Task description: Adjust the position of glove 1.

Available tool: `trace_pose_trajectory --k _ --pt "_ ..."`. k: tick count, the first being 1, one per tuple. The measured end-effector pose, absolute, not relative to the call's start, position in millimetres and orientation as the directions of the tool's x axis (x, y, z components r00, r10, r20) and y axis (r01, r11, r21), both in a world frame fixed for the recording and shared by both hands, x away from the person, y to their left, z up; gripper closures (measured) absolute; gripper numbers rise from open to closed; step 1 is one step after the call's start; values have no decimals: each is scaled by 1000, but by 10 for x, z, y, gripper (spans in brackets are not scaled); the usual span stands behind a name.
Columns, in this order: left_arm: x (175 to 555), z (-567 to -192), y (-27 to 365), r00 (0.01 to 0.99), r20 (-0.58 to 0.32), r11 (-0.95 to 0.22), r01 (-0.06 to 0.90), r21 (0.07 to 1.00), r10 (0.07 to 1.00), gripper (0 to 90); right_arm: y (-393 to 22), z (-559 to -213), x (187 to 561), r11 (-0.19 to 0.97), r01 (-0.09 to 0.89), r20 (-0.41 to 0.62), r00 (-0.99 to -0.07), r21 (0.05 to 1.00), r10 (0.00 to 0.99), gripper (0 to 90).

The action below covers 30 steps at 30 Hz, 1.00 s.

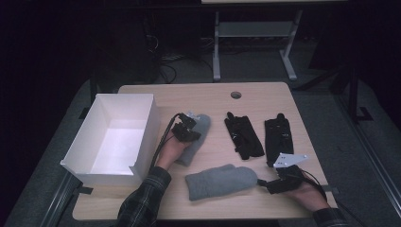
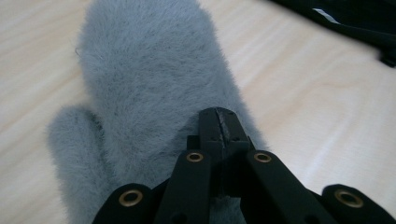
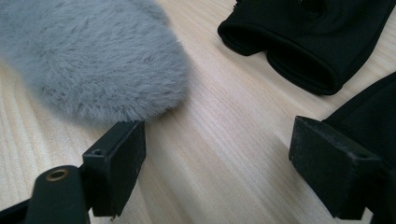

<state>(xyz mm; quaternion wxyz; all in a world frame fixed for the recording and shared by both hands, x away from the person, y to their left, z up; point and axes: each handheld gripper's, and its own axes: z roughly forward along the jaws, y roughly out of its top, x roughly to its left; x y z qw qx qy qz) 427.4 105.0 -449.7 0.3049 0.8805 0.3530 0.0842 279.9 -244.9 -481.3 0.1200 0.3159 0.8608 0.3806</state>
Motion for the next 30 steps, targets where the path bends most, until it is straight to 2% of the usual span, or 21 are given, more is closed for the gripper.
trace_pose_trajectory --k 9,18,23,25,27,28,29,30 --pt "4043 -4472 864 818 -83 -638 503 583 570 899 -2448 -4812 2798 511 454 35 -771 730 636 187" --pt "3906 -4307 1038 806 -91 -596 504 625 585 897 -2450 -4812 2799 511 453 35 -772 731 635 187" --pt "3844 -4239 1250 754 -79 -535 532 656 652 872 -2449 -4812 2798 511 453 34 -771 730 635 187" --pt "3848 -4264 1297 742 -75 -526 539 658 666 764 -2446 -4812 2798 510 455 37 -771 730 636 186" --pt "3853 -4303 1305 736 -80 -518 545 659 672 703 -2445 -4812 2799 510 455 36 -771 730 636 186" --pt "3855 -4328 1291 729 -79 -513 550 659 680 703 -2445 -4812 2799 510 455 36 -771 730 636 186" --pt "3863 -4344 1281 720 -73 -509 555 658 690 596 -2445 -4812 2799 510 455 36 -771 730 636 186" --pt "3880 -4379 1260 716 -84 -503 565 654 693 578 -2445 -4812 2799 510 455 36 -771 730 636 186"
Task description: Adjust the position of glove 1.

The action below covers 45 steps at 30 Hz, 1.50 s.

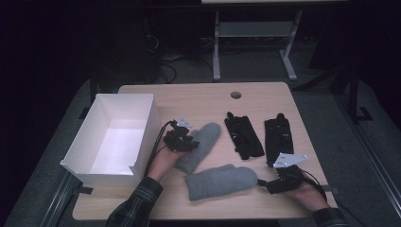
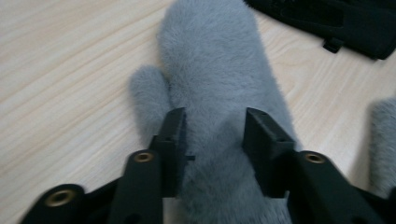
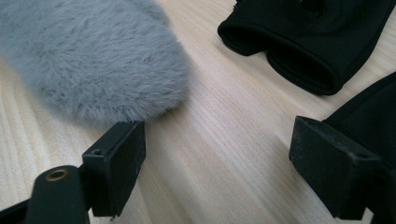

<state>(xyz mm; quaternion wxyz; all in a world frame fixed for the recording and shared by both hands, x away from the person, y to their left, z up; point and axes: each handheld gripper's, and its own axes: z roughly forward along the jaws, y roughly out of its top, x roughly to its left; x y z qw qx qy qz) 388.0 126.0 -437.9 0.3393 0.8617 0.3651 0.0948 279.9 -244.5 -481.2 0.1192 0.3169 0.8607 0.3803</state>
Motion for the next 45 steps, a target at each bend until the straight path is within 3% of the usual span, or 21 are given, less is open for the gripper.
trace_pose_trajectory --k 4,10,14,18,31,45 --pt "3886 -4469 1192 726 -53 -541 558 629 686 595 -2446 -4813 2799 509 454 36 -771 731 636 186" --pt "3890 -4507 1167 743 -23 -576 537 616 669 798 -2445 -4814 2798 509 454 36 -771 731 636 186" --pt "3922 -4486 1214 757 -52 -570 533 626 651 848 -2444 -4814 2797 508 454 36 -770 732 637 186" --pt "3939 -4393 1294 761 -109 -532 540 653 639 861 -2445 -4814 2797 509 453 36 -771 732 636 186" --pt "3806 -4053 1313 840 -160 -522 459 719 518 865 -2447 -4812 2798 510 454 35 -771 730 636 186" --pt "3525 -3754 1145 942 -186 -593 321 738 278 865 -2448 -4812 2799 511 453 35 -771 731 635 186"
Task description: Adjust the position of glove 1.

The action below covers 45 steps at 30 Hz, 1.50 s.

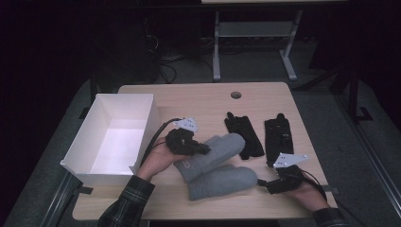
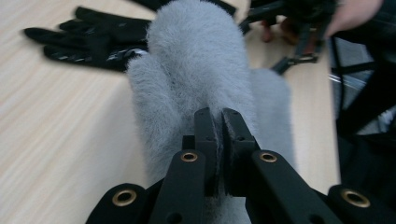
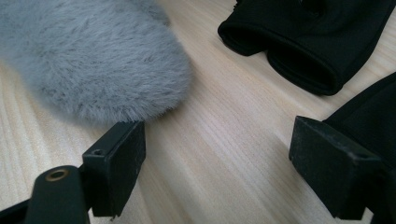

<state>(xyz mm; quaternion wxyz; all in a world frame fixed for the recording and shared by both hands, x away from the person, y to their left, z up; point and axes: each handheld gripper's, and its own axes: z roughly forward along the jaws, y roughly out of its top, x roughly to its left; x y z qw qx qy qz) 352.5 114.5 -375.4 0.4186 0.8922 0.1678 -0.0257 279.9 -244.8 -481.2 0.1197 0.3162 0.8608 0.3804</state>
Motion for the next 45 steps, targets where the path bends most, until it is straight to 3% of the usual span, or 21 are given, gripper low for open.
trace_pose_trajectory --k 15,24,31,35,41,45 --pt "3346 -3815 852 974 -220 -671 200 714 57 864 -2445 -4812 2800 510 455 35 -770 730 637 186" --pt "3302 -4104 652 968 -250 -733 190 653 27 861 -2445 -4811 2799 510 456 36 -770 730 637 186" --pt "3244 -4234 538 978 -206 -786 151 599 31 852 -2445 -4814 2800 509 454 36 -771 731 636 186" --pt "3250 -4205 564 978 -205 -770 160 618 39 786 -2446 -4812 2799 511 455 35 -771 730 636 186" --pt "3292 -4013 726 980 -182 -702 185 688 80 671 -2496 -4732 2781 500 480 53 -757 721 651 310" --pt "3315 -3930 838 977 -182 -669 209 713 111 684 -2550 -4620 2732 475 484 92 -765 735 637 520"
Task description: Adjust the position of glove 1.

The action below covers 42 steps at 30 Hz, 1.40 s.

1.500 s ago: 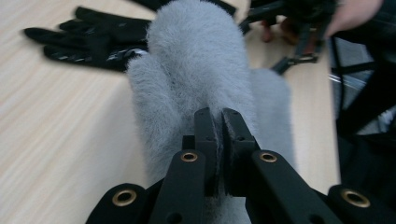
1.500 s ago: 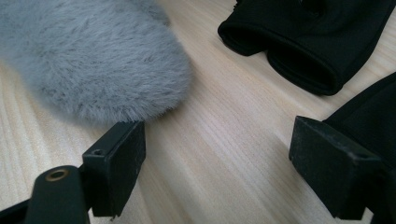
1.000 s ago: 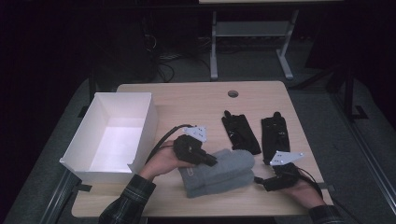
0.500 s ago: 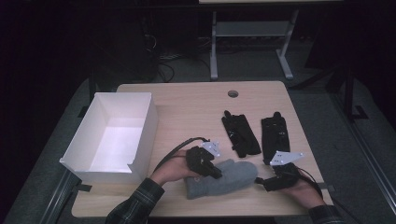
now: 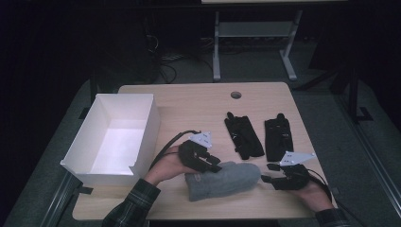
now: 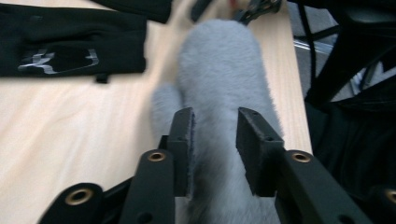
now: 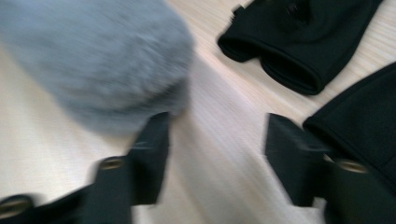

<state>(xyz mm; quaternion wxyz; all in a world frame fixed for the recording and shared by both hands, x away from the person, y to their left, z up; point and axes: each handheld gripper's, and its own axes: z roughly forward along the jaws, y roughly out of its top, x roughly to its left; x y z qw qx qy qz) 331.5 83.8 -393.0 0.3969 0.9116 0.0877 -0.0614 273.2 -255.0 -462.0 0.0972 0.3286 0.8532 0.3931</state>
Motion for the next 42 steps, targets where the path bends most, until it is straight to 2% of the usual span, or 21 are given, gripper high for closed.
trace_pose_trajectory --k 2,3,4,8,15,22,42 --pt "3333 -3907 961 973 -168 -666 232 709 161 776 -2556 -4572 2682 476 488 122 -781 732 613 686" --pt "3336 -3916 1004 969 -167 -666 247 704 183 815 -2551 -4566 2666 481 485 131 -790 730 599 737" --pt "3336 -3916 1004 969 -167 -666 247 704 183 871 -2551 -4566 2666 481 485 131 -790 730 599 737" --pt "3331 -4027 1225 946 -148 -678 311 666 289 897 -2445 -4551 2524 533 489 185 -832 691 524 891" --pt "3266 -4229 1347 919 -162 -682 378 626 360 897 -2219 -4590 2479 582 465 181 -859 667 479 900" --pt "3218 -4301 1465 894 -192 -648 429 629 406 896 -2061 -4619 2705 585 465 166 -855 665 490 900" --pt "2934 -4274 1539 849 -177 -595 483 643 498 894 -1511 -4625 3299 594 429 110 -862 681 496 900"
